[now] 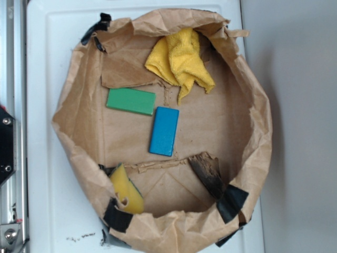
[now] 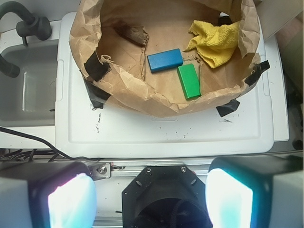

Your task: Grab the green sponge.

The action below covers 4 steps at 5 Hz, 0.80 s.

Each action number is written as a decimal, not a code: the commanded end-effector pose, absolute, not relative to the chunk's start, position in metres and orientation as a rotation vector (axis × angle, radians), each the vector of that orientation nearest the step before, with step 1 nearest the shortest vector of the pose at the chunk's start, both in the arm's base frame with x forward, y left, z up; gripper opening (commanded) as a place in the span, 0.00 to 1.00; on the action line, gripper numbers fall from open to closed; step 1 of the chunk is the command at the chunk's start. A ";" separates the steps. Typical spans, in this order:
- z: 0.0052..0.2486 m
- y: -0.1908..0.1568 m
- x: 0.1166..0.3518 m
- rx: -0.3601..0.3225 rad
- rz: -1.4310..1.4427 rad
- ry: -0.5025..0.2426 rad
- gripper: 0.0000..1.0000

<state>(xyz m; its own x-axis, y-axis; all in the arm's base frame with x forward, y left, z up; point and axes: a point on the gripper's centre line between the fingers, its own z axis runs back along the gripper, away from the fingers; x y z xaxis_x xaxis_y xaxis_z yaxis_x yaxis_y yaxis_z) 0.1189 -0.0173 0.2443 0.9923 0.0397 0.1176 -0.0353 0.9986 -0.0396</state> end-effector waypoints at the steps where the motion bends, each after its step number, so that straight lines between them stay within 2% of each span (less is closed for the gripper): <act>1: 0.244 -0.017 0.119 -0.038 0.038 -0.119 1.00; 2: 0.245 -0.020 0.134 -0.076 0.098 -0.164 1.00; 3: 0.240 -0.022 0.147 -0.064 0.165 -0.192 1.00; 4: 0.223 -0.014 0.158 -0.018 0.235 -0.199 1.00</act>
<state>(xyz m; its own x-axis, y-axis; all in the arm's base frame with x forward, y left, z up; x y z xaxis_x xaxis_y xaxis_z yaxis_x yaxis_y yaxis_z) 0.1570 -0.0130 0.2158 0.9564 0.2392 0.1676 -0.2374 0.9709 -0.0309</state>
